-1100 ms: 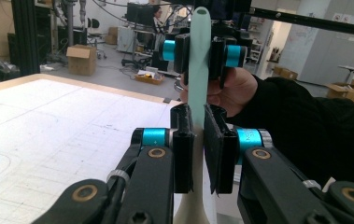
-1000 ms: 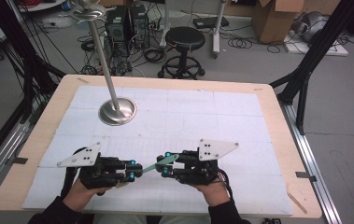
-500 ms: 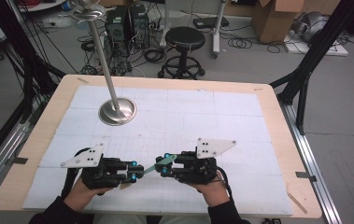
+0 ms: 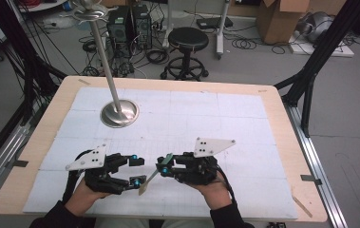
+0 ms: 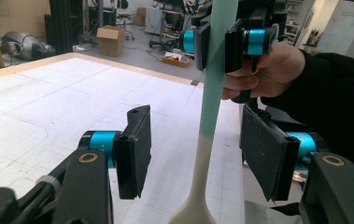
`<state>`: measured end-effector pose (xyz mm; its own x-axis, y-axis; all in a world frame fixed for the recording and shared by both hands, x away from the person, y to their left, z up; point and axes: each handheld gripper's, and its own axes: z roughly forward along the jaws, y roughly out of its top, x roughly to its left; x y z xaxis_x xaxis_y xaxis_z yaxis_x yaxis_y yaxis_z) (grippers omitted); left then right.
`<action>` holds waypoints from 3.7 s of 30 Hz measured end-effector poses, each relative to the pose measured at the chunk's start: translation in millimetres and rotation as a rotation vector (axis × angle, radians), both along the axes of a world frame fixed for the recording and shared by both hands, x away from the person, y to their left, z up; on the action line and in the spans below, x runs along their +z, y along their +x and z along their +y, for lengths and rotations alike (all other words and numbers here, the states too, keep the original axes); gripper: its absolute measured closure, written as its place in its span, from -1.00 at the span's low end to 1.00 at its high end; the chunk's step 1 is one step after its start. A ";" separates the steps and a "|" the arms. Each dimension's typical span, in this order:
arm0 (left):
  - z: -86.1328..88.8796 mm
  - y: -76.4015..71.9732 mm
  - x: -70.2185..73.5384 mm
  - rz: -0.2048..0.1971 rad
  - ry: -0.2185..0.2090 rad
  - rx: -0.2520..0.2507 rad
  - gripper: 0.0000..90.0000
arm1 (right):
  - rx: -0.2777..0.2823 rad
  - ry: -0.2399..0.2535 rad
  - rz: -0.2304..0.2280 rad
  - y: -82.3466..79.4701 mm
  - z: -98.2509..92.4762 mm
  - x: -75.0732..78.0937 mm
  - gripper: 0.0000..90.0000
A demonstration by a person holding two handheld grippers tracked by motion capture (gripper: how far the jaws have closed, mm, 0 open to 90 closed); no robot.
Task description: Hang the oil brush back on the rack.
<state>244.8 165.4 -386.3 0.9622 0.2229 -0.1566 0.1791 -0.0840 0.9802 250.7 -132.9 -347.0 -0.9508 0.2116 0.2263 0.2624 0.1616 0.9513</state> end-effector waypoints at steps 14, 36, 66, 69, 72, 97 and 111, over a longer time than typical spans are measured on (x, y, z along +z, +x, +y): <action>-10.5 -10.2 9.4 -0.057 0.106 0.063 0.07 | -0.020 -0.066 0.012 -0.6 27.4 26.5 0.70; -9.0 -9.1 9.3 -0.041 0.169 0.081 0.78 | -0.059 -0.140 0.042 -0.5 49.1 31.6 0.70; -3.7 -7.4 12.1 0.032 -0.095 -0.239 0.80 | 0.263 0.155 -0.063 7.5 33.0 26.7 0.08; -4.3 -7.8 11.8 0.033 -0.095 -0.245 0.80 | 0.285 0.162 -0.064 8.0 35.6 25.7 0.22; -4.9 -8.0 11.4 0.033 -0.092 -0.253 0.80 | 0.300 0.170 -0.068 8.6 36.0 25.6 0.35; -4.7 -6.0 9.9 0.008 -0.019 -0.104 -0.02 | 0.228 0.106 -0.051 6.0 34.9 24.8 0.75; -2.9 -8.6 14.5 -0.032 0.004 0.031 0.09 | -0.057 0.051 0.018 -0.5 32.0 29.3 0.75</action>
<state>236.2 162.5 -371.8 0.9593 0.2531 -0.1251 0.1505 -0.0833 0.9851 250.2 -100.9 -317.6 -0.9332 0.2534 0.2548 0.2866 0.0974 0.9531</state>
